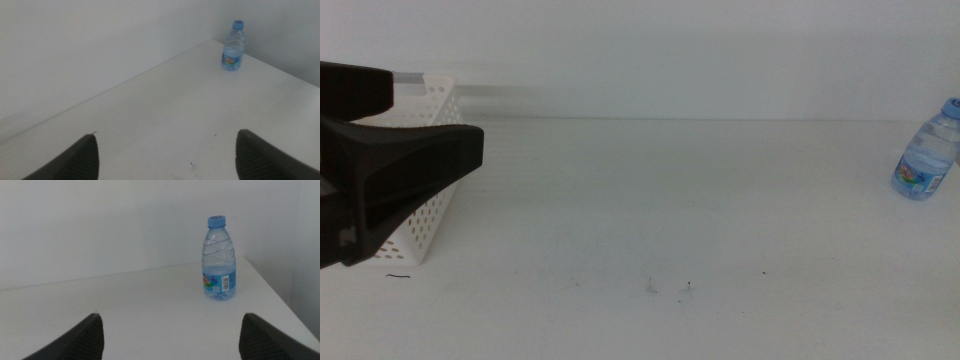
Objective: Use arms to grab the bottles and put them into the dustbin to the left of the table.
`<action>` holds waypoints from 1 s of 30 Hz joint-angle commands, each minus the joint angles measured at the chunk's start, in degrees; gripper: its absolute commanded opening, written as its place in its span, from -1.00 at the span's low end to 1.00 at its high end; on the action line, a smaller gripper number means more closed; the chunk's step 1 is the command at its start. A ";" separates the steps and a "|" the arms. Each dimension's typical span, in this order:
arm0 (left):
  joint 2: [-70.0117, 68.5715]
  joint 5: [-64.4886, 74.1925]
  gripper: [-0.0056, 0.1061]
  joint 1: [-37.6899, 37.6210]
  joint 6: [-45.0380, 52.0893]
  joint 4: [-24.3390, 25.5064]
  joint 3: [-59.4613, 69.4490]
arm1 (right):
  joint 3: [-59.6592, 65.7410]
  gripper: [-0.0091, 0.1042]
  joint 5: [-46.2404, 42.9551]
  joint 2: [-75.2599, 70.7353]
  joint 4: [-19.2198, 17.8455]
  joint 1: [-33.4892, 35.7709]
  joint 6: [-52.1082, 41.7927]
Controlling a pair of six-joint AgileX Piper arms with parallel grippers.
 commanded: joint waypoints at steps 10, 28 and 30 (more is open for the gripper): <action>-0.29 -0.70 0.78 -0.38 -0.52 -0.12 -0.57 | 0.15 0.77 -10.95 5.54 -8.68 -0.36 -5.31; -0.29 -0.70 0.78 -0.38 -0.52 0.08 -0.56 | 0.15 0.77 -37.12 37.02 1.79 -0.36 -10.95; -0.29 -0.70 0.78 -0.38 -0.52 0.08 -0.56 | 0.15 0.77 -40.39 41.54 5.84 -0.36 -12.46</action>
